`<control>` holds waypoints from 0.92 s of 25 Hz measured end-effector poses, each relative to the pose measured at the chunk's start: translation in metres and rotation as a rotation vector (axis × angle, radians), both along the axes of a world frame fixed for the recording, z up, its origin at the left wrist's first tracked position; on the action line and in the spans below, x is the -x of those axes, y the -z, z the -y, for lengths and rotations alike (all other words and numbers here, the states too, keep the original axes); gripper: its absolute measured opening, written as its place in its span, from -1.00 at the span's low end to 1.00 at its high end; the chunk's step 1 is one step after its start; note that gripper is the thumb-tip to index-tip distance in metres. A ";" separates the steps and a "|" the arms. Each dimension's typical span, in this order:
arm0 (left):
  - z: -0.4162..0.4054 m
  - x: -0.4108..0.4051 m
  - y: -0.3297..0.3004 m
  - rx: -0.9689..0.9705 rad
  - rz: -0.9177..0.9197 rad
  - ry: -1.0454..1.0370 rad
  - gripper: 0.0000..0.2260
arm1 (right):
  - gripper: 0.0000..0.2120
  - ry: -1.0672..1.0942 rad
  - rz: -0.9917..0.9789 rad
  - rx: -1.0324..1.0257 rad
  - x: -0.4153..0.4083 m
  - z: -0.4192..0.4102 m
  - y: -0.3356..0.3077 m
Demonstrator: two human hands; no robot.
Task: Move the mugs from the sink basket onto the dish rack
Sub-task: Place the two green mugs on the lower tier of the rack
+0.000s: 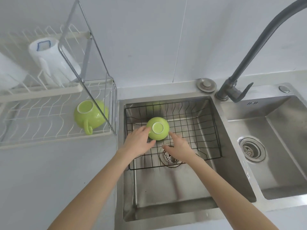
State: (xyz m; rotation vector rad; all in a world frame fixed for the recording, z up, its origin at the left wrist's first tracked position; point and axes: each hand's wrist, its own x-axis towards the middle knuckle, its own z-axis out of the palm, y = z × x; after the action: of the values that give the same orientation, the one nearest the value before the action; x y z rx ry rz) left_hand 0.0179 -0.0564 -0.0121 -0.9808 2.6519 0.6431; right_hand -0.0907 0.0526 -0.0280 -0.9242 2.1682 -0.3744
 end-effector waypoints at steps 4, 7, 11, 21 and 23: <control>0.014 0.025 0.017 -0.030 0.062 -0.033 -0.51 | -0.36 -0.005 0.068 -0.029 0.021 0.013 0.019; 0.024 0.040 0.034 -0.056 0.087 -0.042 -0.52 | -0.37 0.035 0.152 -0.034 0.032 0.020 0.037; 0.039 0.059 0.060 -0.095 0.130 -0.056 -0.50 | -0.41 0.126 0.254 -0.052 0.042 0.031 0.061; 0.071 0.083 0.106 -0.295 -0.091 -0.342 -0.56 | -0.46 0.478 0.504 0.003 0.056 0.060 0.104; 0.071 0.083 0.109 -0.311 -0.114 -0.358 -0.55 | -0.43 0.499 0.530 0.014 0.055 0.060 0.107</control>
State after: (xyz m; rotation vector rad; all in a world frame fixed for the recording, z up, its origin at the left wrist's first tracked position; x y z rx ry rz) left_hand -0.0651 -0.1275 -0.1215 -1.3640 2.3785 1.1779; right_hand -0.1456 -0.0076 -0.1349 -0.2277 1.8671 -0.7786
